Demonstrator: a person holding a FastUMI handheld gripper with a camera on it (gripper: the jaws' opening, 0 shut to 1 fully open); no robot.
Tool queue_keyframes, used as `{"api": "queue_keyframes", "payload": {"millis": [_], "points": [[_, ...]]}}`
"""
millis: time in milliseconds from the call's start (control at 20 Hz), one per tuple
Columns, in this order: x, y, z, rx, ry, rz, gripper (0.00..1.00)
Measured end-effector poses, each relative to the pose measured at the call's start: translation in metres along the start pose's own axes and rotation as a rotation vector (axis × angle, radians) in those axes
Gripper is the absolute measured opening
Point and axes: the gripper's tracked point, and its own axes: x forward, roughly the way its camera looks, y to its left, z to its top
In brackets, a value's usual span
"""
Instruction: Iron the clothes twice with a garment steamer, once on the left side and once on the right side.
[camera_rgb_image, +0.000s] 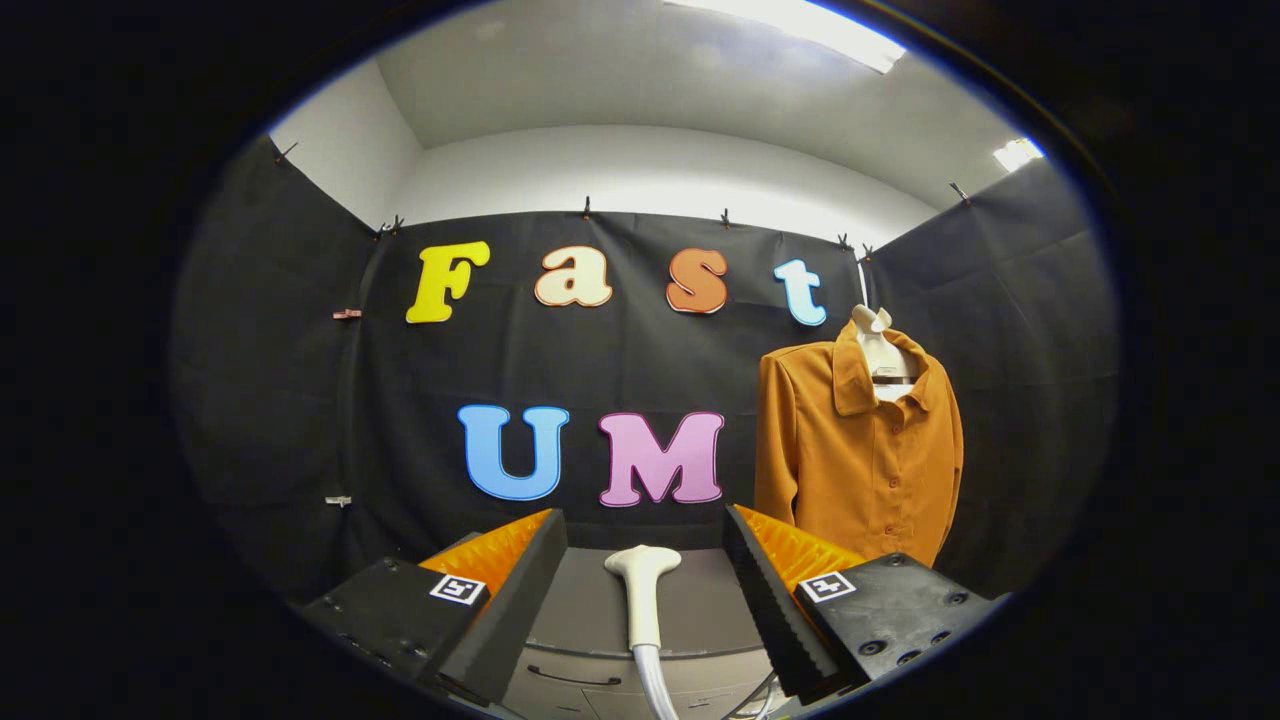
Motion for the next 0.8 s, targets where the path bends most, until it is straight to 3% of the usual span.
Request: {"api": "queue_keyframes", "payload": {"millis": [400, 800], "points": [[0.008, 0.013, -0.025, 0.002, 0.061, -0.025, 0.98], [0.06, 0.007, -0.062, 0.02, 0.153, 0.019, 0.98]]}}
